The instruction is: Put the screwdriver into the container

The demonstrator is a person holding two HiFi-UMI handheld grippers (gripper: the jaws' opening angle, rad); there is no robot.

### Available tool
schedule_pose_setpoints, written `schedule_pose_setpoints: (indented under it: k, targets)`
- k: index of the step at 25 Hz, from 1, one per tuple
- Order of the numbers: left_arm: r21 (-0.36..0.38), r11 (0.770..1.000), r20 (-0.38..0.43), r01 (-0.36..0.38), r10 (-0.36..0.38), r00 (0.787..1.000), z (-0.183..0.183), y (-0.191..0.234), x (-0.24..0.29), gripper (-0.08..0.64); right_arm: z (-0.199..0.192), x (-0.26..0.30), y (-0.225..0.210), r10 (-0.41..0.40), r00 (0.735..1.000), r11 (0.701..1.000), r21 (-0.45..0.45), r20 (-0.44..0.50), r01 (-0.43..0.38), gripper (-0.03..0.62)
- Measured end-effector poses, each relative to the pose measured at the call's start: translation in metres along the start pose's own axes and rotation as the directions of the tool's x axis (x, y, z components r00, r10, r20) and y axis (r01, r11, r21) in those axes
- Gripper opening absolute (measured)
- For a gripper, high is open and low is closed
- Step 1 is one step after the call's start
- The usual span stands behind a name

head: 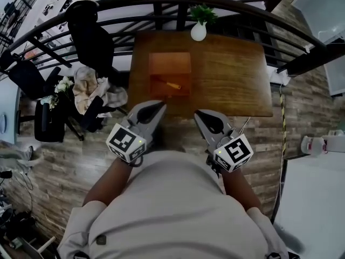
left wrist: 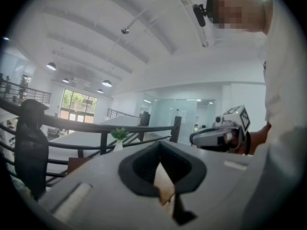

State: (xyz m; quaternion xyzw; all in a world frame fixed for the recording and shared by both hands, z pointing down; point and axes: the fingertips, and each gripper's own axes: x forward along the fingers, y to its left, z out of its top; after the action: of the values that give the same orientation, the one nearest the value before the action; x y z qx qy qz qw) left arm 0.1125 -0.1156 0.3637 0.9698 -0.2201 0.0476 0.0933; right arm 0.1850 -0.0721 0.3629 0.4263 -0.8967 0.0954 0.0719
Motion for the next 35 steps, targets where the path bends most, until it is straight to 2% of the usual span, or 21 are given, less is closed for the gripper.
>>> schedule_pose_setpoints:
  k: [5,13,21,28,35]
  targets:
    - [0.006,1.0,0.007,-0.018,0.018,1.0,-0.01,-0.046,-0.017,0.003,-0.016,-0.036,0.022,0.021,1.0,1.0,0.003,0.002,-0.021,0.008]
    - [-0.004,0.997,0.001,-0.082,0.082,0.997,-0.026,-0.097,-0.056,0.004,-0.036,-0.076,0.062,0.075,0.997,0.997,0.009,-0.002,-0.075,0.008]
    - [0.011,0.996,-0.007,-0.085,0.085,0.996,-0.03,-0.103,-0.084,0.003,-0.041,-0.074,0.091,0.092,0.996,0.996,0.009,0.013,-0.092,0.008]
    - [0.025,0.999,-0.008,-0.039,0.039,0.999,-0.028,-0.1,-0.104,0.003,-0.034,-0.062,0.109,0.048,0.998,0.999,0.012,0.043,-0.049,0.008]
    - [0.025,1.0,-0.01,0.009,-0.009,1.0,-0.026,-0.085,-0.145,0.003,-0.028,-0.036,0.148,0.006,0.999,1.0,0.022,0.051,-0.008,0.008]
